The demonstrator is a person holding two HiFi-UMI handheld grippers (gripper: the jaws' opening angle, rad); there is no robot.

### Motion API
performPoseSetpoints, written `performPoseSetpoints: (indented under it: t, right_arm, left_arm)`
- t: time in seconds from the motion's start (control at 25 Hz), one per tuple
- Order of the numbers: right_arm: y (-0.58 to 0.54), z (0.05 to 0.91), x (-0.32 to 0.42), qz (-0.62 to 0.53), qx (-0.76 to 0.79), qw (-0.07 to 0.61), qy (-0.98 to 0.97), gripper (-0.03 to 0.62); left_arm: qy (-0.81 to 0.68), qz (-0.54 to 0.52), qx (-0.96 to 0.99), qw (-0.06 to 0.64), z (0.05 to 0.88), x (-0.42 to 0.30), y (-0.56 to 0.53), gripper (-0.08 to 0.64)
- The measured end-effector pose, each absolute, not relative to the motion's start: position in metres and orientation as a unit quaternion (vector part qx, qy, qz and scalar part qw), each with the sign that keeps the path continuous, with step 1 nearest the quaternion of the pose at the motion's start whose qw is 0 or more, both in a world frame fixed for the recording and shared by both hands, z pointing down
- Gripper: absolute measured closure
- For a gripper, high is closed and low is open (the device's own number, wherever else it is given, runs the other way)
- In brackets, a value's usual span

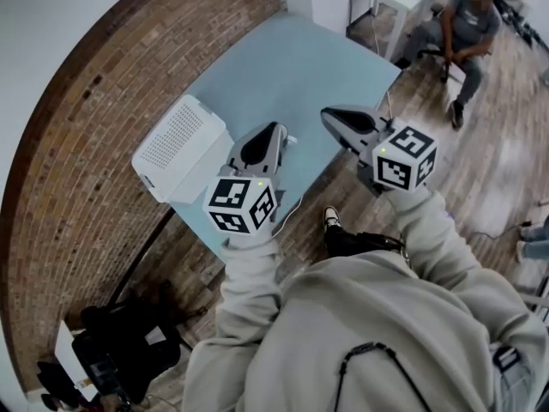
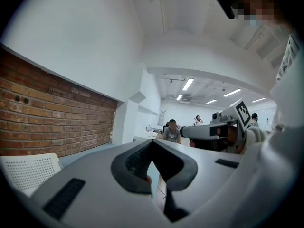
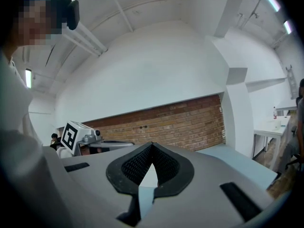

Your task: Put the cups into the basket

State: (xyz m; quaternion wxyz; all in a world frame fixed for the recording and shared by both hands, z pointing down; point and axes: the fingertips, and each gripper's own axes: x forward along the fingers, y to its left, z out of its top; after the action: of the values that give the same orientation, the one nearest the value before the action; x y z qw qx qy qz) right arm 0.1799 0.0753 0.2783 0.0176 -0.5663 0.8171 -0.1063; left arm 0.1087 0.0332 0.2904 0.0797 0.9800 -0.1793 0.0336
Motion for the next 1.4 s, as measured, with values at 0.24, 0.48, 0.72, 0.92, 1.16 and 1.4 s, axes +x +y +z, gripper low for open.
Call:
performPoseSetpoints:
  t: [0.24, 0.48, 0.72, 0.92, 1.16, 1.4]
  right_arm:
    - [0.02, 0.283, 0.22, -0.118, -0.547, 0.013, 0.829, 0.584]
    - [-0.026, 0.277, 0.256, -0.125, -0.527, 0.02, 0.84, 0.584]
    - [-0.06, 0.278, 0.259, -0.127, -0.494, 0.028, 0.86, 0.584]
    - [-0.085, 0.281, 0.254, -0.138, -0.482, 0.026, 0.865, 0.584]
    - [-0.109, 0.26, 0.236, -0.119, -0.474, 0.028, 0.872, 0.584]
    - [-0.129, 0.255, 0.222, -0.111, -0.472, 0.016, 0.874, 0.584]
  left_arm:
    - [-0.195, 0.038, 0.976, 0.089, 0.295, 0.152, -0.022, 0.565]
    - [-0.215, 0.041, 0.972, 0.087, 0.291, 0.181, -0.066, 0.565]
    - [-0.253, 0.038, 0.961, 0.102, 0.294, 0.177, -0.104, 0.565]
    - [-0.255, 0.049, 0.961, 0.097, 0.29, 0.173, -0.125, 0.565]
    - [-0.256, 0.042, 0.962, 0.091, 0.276, 0.164, -0.15, 0.565]
    - [-0.252, 0.033, 0.963, 0.094, 0.271, 0.156, -0.161, 0.565]
